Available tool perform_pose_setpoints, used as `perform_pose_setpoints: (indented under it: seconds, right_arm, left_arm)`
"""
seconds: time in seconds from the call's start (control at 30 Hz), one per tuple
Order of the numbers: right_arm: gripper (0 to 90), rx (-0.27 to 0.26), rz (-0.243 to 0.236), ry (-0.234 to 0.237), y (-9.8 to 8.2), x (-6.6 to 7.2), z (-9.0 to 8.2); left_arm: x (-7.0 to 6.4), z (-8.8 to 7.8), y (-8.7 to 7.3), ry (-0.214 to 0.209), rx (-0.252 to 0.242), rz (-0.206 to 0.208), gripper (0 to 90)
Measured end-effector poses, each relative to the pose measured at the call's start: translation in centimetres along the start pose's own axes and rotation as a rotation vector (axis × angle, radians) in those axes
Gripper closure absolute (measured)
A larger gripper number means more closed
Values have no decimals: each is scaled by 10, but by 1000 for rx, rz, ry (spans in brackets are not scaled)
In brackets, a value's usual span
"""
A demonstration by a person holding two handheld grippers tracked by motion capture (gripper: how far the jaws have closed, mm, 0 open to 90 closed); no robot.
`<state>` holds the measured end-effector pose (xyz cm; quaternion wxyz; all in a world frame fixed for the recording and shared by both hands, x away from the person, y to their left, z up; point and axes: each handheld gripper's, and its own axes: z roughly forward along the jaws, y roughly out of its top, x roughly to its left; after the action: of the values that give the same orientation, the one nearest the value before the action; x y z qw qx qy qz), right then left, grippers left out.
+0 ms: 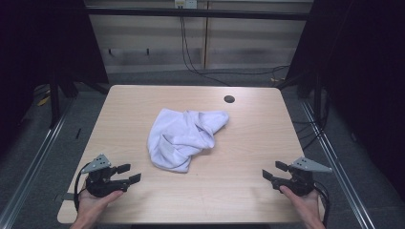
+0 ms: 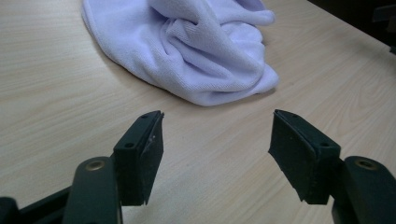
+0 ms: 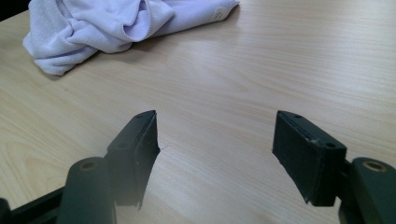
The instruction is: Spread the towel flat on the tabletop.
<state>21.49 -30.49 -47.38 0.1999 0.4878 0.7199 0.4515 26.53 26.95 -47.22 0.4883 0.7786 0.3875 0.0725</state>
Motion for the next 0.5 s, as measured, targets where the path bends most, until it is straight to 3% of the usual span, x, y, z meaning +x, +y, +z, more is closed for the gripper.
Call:
perform_pose_setpoints:
  seconds: [0.17, 0.23, 0.33, 0.4, 0.5]
  right_arm:
    - [308, 14, -14, -6, 0, 0, 1]
    - [310, 18, -5, 0, -1, -2, 1]
    - [295, 3, 0, -4, 0, -3, 0]
    - [292, 11, -9, -1, 0, -3, 1]
    - [290, 18, -16, 13, 0, -1, 1]
  left_arm:
    - [9, -4, 14, 45, -62, -28, 311]
    - [12, 0, 23, 61, -70, -14, 329]
    - [13, 12, 39, 56, -43, 56, 385]
    - [14, 21, 52, 42, -64, 51, 390]
    - [14, 37, 69, 18, -56, 77, 389]
